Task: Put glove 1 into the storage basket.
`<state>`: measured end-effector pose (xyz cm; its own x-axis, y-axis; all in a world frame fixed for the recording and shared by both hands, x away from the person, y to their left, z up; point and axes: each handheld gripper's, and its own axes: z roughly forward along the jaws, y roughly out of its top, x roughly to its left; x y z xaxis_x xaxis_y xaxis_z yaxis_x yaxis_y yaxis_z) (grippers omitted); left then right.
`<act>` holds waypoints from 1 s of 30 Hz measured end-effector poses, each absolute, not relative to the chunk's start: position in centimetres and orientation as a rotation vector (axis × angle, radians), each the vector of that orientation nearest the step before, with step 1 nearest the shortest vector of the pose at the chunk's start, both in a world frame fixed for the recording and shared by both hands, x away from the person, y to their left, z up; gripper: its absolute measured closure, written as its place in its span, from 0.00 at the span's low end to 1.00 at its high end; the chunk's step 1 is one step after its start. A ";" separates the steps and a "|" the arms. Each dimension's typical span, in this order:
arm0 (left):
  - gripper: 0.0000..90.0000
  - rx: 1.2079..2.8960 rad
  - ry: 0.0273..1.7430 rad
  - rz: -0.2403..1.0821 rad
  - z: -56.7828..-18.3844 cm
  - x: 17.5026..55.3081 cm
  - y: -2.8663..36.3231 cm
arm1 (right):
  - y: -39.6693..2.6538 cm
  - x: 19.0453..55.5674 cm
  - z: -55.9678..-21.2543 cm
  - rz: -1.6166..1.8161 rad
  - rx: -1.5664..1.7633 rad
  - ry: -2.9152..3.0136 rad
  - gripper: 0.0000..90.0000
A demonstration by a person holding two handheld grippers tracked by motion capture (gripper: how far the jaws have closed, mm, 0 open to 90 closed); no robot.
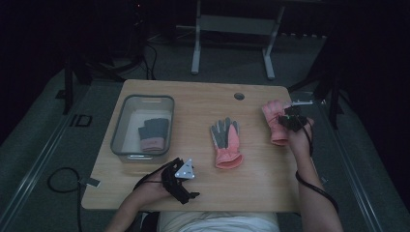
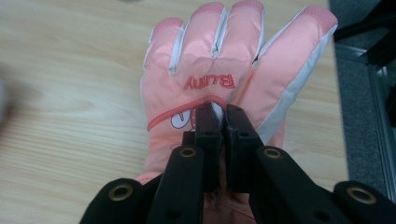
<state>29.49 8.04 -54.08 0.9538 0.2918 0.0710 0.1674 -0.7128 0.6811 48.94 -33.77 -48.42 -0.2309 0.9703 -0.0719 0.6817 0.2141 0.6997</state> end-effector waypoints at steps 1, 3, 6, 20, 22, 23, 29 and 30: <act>0.05 2.384 0.317 0.226 -54.1 29.5 8.0 | -33.5 48.3 -47.5 0.761 1.516 1.970 0.95; 0.06 2.384 0.315 0.224 -54.1 29.4 8.0 | -33.1 47.3 -46.1 0.795 1.525 1.938 0.95; 0.06 2.388 0.317 0.221 -54.1 29.4 7.9 | -32.4 45.7 -44.6 0.825 1.530 1.893 0.95; 0.06 2.394 0.306 0.230 -54.1 29.4 7.9 | -28.9 38.8 -42.6 0.910 1.528 1.834 0.95; 0.06 2.398 0.304 0.228 -54.2 29.4 7.9 | -28.5 38.7 -43.0 0.911 1.524 1.848 0.95; 0.06 2.398 0.300 0.232 -54.2 29.3 7.9 | -28.3 38.6 -43.3 0.907 1.525 1.857 0.95; 0.06 2.385 0.321 0.233 -54.1 29.4 7.9 | -28.3 38.1 -44.8 0.897 1.582 1.833 0.95; 0.06 2.383 0.319 0.234 -54.1 29.3 7.9 | -28.3 38.0 -45.2 0.891 1.595 1.820 0.95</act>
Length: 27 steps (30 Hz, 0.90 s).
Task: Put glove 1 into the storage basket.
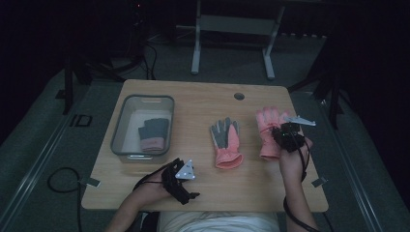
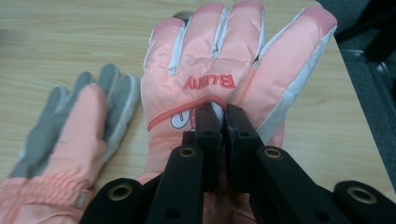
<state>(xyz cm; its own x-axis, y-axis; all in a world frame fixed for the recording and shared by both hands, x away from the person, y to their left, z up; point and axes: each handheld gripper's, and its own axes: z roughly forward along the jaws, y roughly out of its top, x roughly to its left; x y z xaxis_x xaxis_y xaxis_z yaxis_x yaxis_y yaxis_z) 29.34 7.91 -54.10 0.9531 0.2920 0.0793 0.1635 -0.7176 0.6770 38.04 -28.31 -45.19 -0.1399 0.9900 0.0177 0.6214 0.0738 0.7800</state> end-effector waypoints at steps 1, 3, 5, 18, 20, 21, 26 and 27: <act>0.06 2.385 0.316 0.234 -54.1 29.3 7.9 | -28.3 38.0 -45.6 0.879 1.606 1.818 0.95; 0.06 2.393 0.308 0.239 -54.1 29.2 7.8 | -28.2 38.1 -46.4 0.861 1.617 1.821 0.95; 0.06 2.394 0.308 0.234 -54.1 29.2 7.8 | -28.1 38.2 -47.4 0.847 1.641 1.827 0.95; 0.06 2.402 0.290 0.225 -54.2 29.1 7.8 | -27.9 39.9 -51.9 0.773 1.695 1.850 0.93; 0.06 2.405 0.290 0.226 -54.3 29.1 7.7 | -28.0 40.1 -52.1 0.775 1.690 1.866 0.91; 0.06 2.408 0.287 0.225 -54.3 29.1 7.7 | -28.1 40.1 -52.1 0.778 1.689 1.871 0.90; 0.06 2.413 0.278 0.224 -54.3 29.0 7.7 | -28.4 40.3 -51.4 0.794 1.622 1.916 0.84; 0.06 2.416 0.274 0.224 -54.3 29.0 7.7 | -28.5 40.3 -51.2 0.795 1.606 1.920 0.84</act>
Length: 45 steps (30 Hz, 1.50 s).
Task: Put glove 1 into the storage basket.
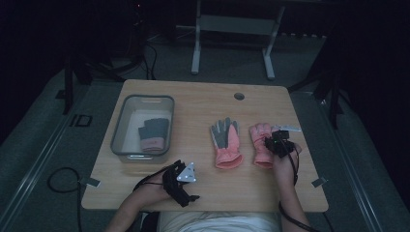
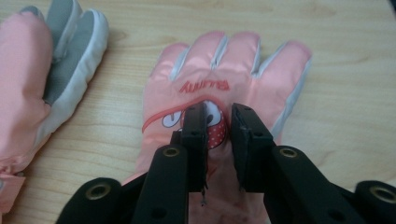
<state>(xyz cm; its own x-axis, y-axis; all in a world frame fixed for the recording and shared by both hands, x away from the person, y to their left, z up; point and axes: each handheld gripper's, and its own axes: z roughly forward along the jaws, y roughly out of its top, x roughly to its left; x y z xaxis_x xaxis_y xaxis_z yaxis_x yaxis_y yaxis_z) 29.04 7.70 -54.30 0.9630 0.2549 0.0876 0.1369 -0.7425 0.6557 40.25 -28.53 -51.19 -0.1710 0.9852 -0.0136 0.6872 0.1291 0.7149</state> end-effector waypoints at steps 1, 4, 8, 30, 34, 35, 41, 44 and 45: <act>0.06 2.416 0.274 0.223 -54.3 29.0 7.7 | -28.6 40.3 -50.9 0.793 1.578 1.933 0.82; 0.06 2.425 0.272 0.221 -54.3 29.0 7.7 | -29.4 40.5 -50.1 0.820 1.540 1.970 0.78; 0.06 2.427 0.269 0.217 -54.3 29.1 7.7 | -30.5 40.5 -49.2 0.869 1.490 2.033 0.73; 0.06 2.434 0.268 0.238 -54.3 29.0 7.6 | -30.7 41.6 -51.0 0.818 1.337 2.212 0.62; 0.06 2.432 0.270 0.238 -54.4 29.0 7.6 | -30.3 41.6 -52.1 0.762 1.328 2.227 0.56; 0.06 2.433 0.276 0.238 -54.4 29.0 7.6 | -30.2 41.5 -52.1 0.764 1.333 2.225 0.54; 0.06 2.437 0.265 0.238 -54.4 29.0 7.5 | -29.4 41.3 -52.5 0.713 1.281 2.226 0.56; 0.06 2.437 0.266 0.237 -54.4 28.9 7.5 | -29.4 41.2 -52.7 0.710 1.294 2.218 0.70; 0.06 2.433 0.265 0.230 -54.4 28.9 7.5 | -29.3 41.2 -52.7 0.710 1.295 2.217 0.74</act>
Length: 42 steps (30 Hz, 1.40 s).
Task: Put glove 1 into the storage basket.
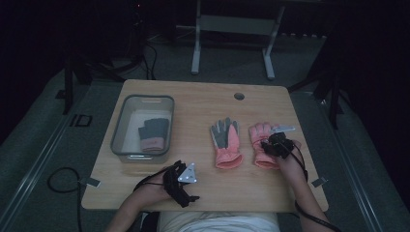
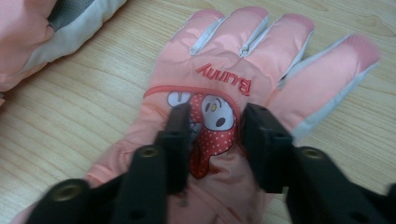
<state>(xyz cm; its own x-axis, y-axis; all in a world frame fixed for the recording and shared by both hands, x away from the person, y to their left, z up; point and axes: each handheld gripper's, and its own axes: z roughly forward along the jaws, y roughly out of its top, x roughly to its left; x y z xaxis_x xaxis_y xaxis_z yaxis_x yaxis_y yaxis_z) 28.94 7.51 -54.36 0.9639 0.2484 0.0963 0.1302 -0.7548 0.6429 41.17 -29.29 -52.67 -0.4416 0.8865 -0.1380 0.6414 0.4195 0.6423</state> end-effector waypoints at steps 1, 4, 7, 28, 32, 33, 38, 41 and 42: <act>0.06 2.428 0.266 0.225 -54.3 29.0 7.5 | -29.2 41.1 -52.7 0.712 1.306 2.203 0.77; 0.06 2.425 0.267 0.225 -54.3 29.0 7.6 | -29.0 41.2 -52.9 0.726 1.340 2.181 0.86; 0.06 2.428 0.268 0.228 -54.3 28.9 7.6 | -29.0 41.3 -52.8 0.738 1.368 2.166 0.90; 0.06 2.434 0.261 0.227 -54.3 29.0 7.7 | -26.4 39.7 -43.8 0.945 1.273 2.064 0.95; 0.06 2.435 0.258 0.229 -54.3 28.9 7.7 | -24.6 39.2 -41.8 0.976 1.190 2.059 0.95; 0.06 2.438 0.255 0.230 -54.3 29.0 7.8 | -24.1 39.1 -41.3 0.999 1.182 2.058 0.95; 0.06 2.434 0.259 0.232 -54.3 28.9 7.7 | -21.3 38.6 -39.4 1.031 1.116 2.068 0.95; 0.06 2.438 0.257 0.235 -54.4 28.9 7.6 | -19.6 38.1 -39.1 1.042 1.082 2.081 0.95; 0.06 2.440 0.255 0.236 -54.4 28.9 7.6 | -19.1 38.0 -39.2 1.044 1.088 2.087 0.95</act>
